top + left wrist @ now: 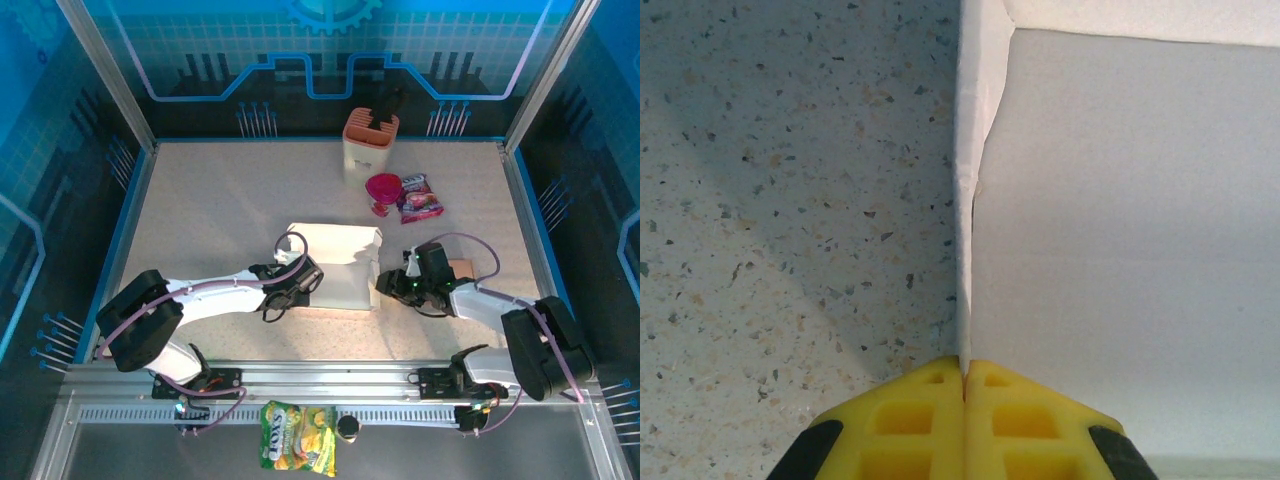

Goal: Fold the paper box

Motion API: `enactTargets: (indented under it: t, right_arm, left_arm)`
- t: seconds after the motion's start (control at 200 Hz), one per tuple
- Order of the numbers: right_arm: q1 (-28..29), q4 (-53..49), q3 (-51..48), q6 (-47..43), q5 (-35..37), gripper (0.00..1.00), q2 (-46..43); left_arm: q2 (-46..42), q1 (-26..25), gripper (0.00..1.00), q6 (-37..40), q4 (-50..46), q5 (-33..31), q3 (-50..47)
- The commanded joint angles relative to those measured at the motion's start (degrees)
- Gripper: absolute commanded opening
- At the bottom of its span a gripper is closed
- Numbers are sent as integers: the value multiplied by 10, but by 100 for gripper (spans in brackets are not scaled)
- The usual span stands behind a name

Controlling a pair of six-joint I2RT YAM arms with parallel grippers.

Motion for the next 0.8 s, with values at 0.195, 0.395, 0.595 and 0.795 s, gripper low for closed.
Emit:
enactTargets:
  t: [0.195, 0.395, 0.595, 0.795]
  right_arm:
    - [18, 58, -2, 21, -22, 38, 18]
    - [35, 34, 13, 17, -2, 36, 19]
    - [48, 9, 27, 6, 28, 35, 25]
    - [70, -21, 50, -5, 60, 35, 28]
  left_arm:
    - [1, 3, 0, 12, -19, 30, -9]
    - [4, 4, 0, 11, -15, 33, -8]
    - [4, 4, 0, 12, -12, 35, -6]
    - [4, 3, 0, 13, -11, 36, -5]
